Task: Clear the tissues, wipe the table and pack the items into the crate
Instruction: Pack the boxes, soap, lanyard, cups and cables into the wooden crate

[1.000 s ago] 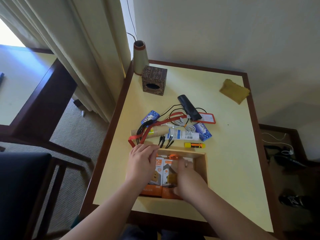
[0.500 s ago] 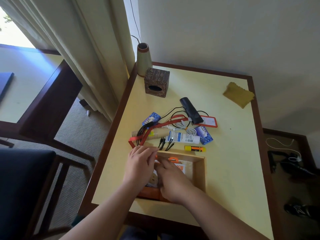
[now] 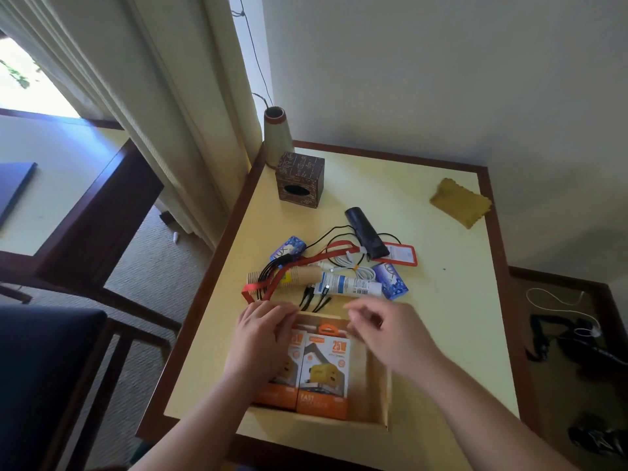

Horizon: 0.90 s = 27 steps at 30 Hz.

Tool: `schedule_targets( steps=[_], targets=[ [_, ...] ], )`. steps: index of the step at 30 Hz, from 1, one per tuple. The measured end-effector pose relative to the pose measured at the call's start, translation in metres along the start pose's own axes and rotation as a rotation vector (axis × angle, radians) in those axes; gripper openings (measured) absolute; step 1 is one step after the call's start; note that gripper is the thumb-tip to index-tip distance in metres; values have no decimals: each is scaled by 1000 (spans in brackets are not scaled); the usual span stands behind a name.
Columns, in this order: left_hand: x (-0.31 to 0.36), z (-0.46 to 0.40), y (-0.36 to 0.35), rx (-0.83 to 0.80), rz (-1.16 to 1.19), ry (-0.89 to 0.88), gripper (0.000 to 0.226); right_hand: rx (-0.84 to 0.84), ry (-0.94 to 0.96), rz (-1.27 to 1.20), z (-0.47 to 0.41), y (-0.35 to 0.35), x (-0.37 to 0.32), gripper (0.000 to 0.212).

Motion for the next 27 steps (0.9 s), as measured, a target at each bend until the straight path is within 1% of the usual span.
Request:
schedule_targets(
  steps=[2,4,7,10,12,13,17,19,24,27],
  targets=[
    [0,0,0,1,-2,1,17,137,-43,9,-18,25,20,17],
    [0,-1,0,8,-5,3,17,182,-107,44,-39,37,40,17],
    [0,0,0,13,-10,-1,16,59,-148,163,-73,25,63,29],
    [1,0,-1,12,-18,-11,16,-92,-127,345,-99,2,71,46],
    [1,0,0,18,-23,-12,15,-157,-105,472,-110,-13,75,56],
    [2,0,1,22,-24,-10,15,-175,-94,528,-114,-18,76,58],
    [3,0,2,42,-23,-20,15,-181,3,785,-128,-29,69,55],
    [5,0,2,39,-22,-27,15,-165,35,873,-133,-31,65,55],
    [4,-1,2,38,-21,-27,15,-167,26,896,-135,-29,57,54],
    [2,0,2,32,-31,-26,15,-107,-33,854,-127,-12,53,49]
  ],
)
Point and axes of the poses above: each hand's wrist, its own z-axis away from the middle knuckle, its own y-axis out of the back of the hand, x = y × z, the point moved 9 cm from there along -z, towards the middle knuckle, and after that the axes turned 3 degrees about -z, right-handed, at the moved point
